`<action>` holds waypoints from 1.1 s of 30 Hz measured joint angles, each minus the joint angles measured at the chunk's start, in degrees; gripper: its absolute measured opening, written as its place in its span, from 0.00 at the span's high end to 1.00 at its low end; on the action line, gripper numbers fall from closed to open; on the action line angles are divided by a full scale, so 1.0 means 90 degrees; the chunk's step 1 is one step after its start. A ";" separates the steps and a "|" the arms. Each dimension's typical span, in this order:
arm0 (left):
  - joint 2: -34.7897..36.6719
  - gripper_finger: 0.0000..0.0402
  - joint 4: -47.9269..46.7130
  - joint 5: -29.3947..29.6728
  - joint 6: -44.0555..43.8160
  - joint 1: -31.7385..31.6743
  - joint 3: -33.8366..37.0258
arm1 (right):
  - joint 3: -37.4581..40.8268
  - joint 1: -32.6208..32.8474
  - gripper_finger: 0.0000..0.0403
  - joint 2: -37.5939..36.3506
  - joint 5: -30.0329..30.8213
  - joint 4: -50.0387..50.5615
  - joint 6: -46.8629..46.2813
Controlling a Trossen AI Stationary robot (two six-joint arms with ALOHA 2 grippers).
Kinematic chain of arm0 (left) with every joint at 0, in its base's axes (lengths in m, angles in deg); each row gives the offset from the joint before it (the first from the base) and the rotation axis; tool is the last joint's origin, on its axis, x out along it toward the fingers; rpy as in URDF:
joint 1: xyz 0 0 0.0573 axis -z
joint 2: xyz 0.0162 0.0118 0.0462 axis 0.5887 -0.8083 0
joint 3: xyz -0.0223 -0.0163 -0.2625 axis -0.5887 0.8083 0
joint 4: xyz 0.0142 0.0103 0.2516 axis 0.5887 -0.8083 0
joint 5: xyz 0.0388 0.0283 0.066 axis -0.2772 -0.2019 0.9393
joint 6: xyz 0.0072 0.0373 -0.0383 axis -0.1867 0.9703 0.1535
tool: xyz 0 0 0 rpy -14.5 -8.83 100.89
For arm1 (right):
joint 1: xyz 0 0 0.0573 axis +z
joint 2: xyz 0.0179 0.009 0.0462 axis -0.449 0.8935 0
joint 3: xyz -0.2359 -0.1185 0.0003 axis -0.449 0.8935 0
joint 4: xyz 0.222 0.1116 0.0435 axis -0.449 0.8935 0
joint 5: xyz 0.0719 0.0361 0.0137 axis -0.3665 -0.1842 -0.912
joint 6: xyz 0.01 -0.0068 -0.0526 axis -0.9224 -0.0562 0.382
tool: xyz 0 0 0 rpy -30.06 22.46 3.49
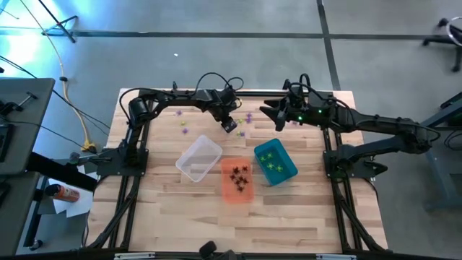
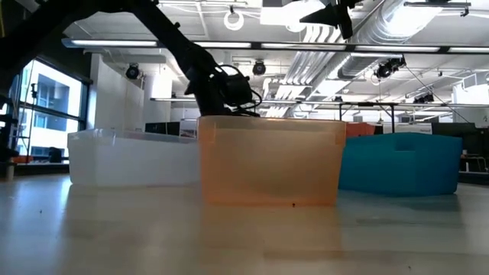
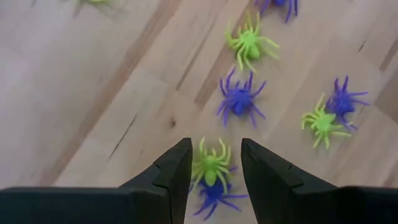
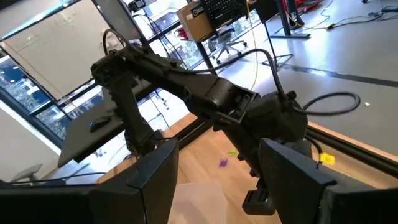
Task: Sort Halloween decoration
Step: Put the green spider toy into the blue bin
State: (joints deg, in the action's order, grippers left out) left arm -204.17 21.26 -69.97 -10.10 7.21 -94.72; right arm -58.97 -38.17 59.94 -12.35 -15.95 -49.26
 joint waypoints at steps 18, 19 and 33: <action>0.0002 0.69 -0.0192 0.0318 -0.0144 0.0007 -0.0005 | 0.0005 0.0000 0.45 0.0481 -0.0046 -0.0116 -0.0009; 0.0002 0.69 -0.0191 0.0317 -0.0130 0.0007 -0.0005 | 0.0005 0.0000 0.45 0.0500 -0.0046 -0.0174 -0.0009; 0.0239 0.99 -0.0224 -0.0037 0.0326 -0.0071 0.0000 | 0.0005 0.0000 0.45 0.0506 -0.0044 -0.0265 -0.0136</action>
State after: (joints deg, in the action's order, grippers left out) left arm -202.02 19.24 -70.31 -7.17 6.57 -94.72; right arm -58.93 -38.17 64.49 -12.74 -18.34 -50.48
